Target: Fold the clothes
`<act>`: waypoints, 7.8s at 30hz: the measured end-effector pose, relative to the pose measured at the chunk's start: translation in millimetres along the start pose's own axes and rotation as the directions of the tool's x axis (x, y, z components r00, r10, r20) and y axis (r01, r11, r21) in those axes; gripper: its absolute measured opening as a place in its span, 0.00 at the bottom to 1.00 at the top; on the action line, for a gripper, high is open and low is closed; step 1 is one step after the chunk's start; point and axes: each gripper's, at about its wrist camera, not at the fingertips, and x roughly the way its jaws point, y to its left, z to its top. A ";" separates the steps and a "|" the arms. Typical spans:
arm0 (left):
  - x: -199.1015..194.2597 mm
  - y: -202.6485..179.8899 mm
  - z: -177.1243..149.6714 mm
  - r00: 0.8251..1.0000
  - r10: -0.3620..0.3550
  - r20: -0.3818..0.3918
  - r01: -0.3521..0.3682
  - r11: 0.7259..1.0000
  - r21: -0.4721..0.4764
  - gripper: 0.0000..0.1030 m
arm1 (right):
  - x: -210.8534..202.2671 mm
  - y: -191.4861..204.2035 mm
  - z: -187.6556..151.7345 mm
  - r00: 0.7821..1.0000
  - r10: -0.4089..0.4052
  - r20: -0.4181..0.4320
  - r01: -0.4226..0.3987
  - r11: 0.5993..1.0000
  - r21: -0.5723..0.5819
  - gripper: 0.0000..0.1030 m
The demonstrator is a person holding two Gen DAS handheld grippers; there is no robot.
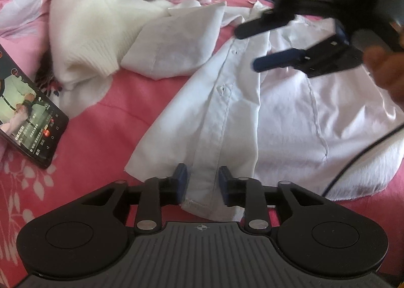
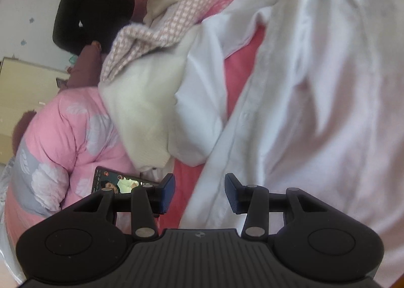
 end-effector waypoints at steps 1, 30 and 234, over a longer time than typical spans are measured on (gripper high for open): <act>0.7 -1.2 -0.4 1.000 0.003 -0.002 -0.003 1.000 0.005 0.30 | 6.7 0.7 1.4 1.000 -0.009 -0.011 0.009 1.000 -0.001 0.45; -23.7 -50.6 11.1 0.949 -0.267 0.169 0.233 0.952 0.197 0.00 | 36.5 1.2 -3.0 0.969 -0.242 -0.051 0.230 0.958 -0.171 0.04; -2.4 4.8 -16.4 0.994 -0.091 -0.066 0.086 0.993 -0.075 0.00 | -132.5 -95.1 -88.4 0.925 -0.362 -0.112 0.356 0.932 -0.075 0.03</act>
